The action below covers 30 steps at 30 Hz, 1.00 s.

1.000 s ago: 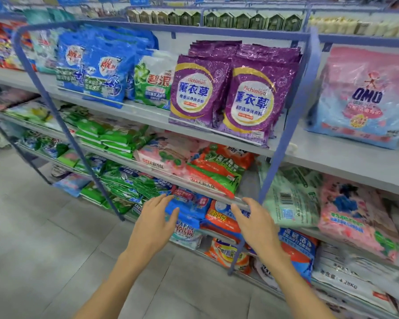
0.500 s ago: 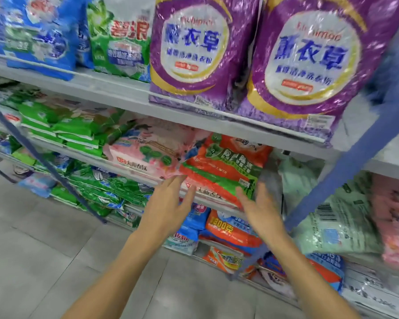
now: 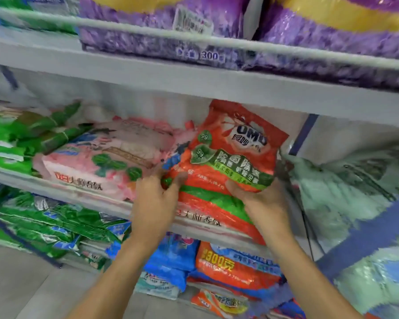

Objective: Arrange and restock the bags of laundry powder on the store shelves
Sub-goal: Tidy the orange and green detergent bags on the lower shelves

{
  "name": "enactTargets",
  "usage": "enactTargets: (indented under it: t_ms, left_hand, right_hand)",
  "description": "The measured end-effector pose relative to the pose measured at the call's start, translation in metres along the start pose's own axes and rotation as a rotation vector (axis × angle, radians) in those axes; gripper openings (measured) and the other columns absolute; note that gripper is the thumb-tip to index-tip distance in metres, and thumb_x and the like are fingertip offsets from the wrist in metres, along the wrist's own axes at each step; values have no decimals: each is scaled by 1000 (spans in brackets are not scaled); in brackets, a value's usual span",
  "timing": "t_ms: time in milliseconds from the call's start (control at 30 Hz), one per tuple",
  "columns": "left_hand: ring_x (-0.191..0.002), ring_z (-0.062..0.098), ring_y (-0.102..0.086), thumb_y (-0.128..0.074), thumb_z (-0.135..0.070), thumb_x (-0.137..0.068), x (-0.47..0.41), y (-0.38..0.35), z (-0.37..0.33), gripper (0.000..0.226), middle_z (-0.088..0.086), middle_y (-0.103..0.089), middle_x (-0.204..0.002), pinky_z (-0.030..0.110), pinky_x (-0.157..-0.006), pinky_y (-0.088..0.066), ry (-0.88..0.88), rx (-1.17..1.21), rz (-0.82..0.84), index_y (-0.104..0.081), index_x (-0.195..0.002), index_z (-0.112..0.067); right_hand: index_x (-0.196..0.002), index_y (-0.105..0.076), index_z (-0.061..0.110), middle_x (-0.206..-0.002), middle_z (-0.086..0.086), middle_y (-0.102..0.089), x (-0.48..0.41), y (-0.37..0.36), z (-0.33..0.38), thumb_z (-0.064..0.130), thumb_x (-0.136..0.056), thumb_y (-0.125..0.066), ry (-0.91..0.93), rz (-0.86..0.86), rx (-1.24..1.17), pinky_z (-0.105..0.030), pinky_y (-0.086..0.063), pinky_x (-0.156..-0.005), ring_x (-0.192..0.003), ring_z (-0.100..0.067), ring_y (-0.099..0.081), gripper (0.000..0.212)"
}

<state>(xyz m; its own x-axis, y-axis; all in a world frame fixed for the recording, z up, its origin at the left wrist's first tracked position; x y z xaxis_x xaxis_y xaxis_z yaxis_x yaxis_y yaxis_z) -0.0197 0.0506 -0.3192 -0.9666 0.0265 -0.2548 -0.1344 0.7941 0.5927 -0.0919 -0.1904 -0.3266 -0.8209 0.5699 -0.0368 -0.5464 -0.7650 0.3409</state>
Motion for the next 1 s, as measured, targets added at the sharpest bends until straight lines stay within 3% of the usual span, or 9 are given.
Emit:
enactTargets:
  t_ms: [133,200,300,433,567,667,800,900,1000]
  left_hand:
    - [-84,24,-65,-64,-53,-90,12,6,3,35,-3,-71,-84,46,-75,-51,8,195,-102,-74,-96,-21]
    - [-89,21,-61,-68,-45,-92,26,12,-1,23,-5,-67,-88,36,-74,-46,43,230,-130,-72,-91,-22]
    - [-79,9,-57,-69,-31,-93,62,21,3,12,-10,-65,-82,21,-66,-39,187,330,-118,-67,-83,-24]
    - [-64,19,-60,-83,-16,-71,89,26,22,22,2,-67,-63,40,-71,-46,430,507,54,-62,-67,-11]
    - [-83,36,-76,-90,-41,-44,75,19,14,71,13,-79,-88,53,-92,-56,579,512,432,-71,-105,-10]
    - [-112,36,-70,-71,-40,-88,71,8,-10,51,22,-71,-121,46,-99,-54,596,694,641,-69,-126,-6]
    - [-141,26,-44,-39,-14,-107,84,37,-7,45,22,-44,-151,28,-109,-34,683,1021,365,-39,-144,11]
    - [-89,19,-77,-77,-20,-86,119,49,-12,32,23,-76,-95,22,-74,-58,822,933,346,-76,-88,11]
    - [-47,24,-70,-66,-10,-79,161,84,-2,18,16,-73,-64,29,-51,-58,958,1058,254,-77,-71,1]
  right_hand:
    - [-104,-76,22,-94,13,-80,2,1,-2,16,-66,-96,-25,39,-180,-24,-59,-82,-86,-2,-75,43]
    - [-104,-77,20,-93,8,-81,8,3,-7,12,-63,-96,-125,118,-264,-33,-60,-85,-86,-12,-78,45]
    - [-118,-73,19,-100,-9,-80,22,1,-20,21,-63,-94,-324,302,-421,-55,-60,-88,-88,-32,-78,59]
    - [-115,-75,22,-105,-10,-79,25,4,-33,45,-80,-81,-425,301,-509,-61,-54,-98,-94,-34,-77,42]
    - [-117,-74,22,-106,-11,-79,28,4,-29,33,-80,-84,-383,282,-503,-64,-54,-97,-96,-36,-76,40]
    - [-122,-70,16,-107,-15,-78,40,4,-19,18,-71,-86,-384,361,-509,-60,-58,-91,-95,-38,-76,54]
    - [-122,-67,1,-104,-26,-75,82,-3,-13,1,-69,-73,-492,535,-643,-50,-64,-67,-81,-39,-76,53]
    - [-130,-66,5,-116,-26,-73,119,-12,-25,1,-62,-81,-594,569,-695,-59,-60,-83,-97,-45,-74,69]
    - [-142,-56,10,-124,-25,-70,158,-24,-10,4,-59,-87,-665,652,-668,-66,-55,-91,-106,-47,-71,88]
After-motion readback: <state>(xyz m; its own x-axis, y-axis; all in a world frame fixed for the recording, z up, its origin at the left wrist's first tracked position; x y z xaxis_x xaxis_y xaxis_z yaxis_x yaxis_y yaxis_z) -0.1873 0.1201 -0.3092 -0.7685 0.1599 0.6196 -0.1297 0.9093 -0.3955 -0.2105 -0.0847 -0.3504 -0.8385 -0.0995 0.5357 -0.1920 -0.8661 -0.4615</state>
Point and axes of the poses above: each hand's wrist, its own x-axis away from the middle knuckle, its own y-axis out of the back of the hand, z = x × y, the point moved 8 cm from there along -x, towards the middle knuckle
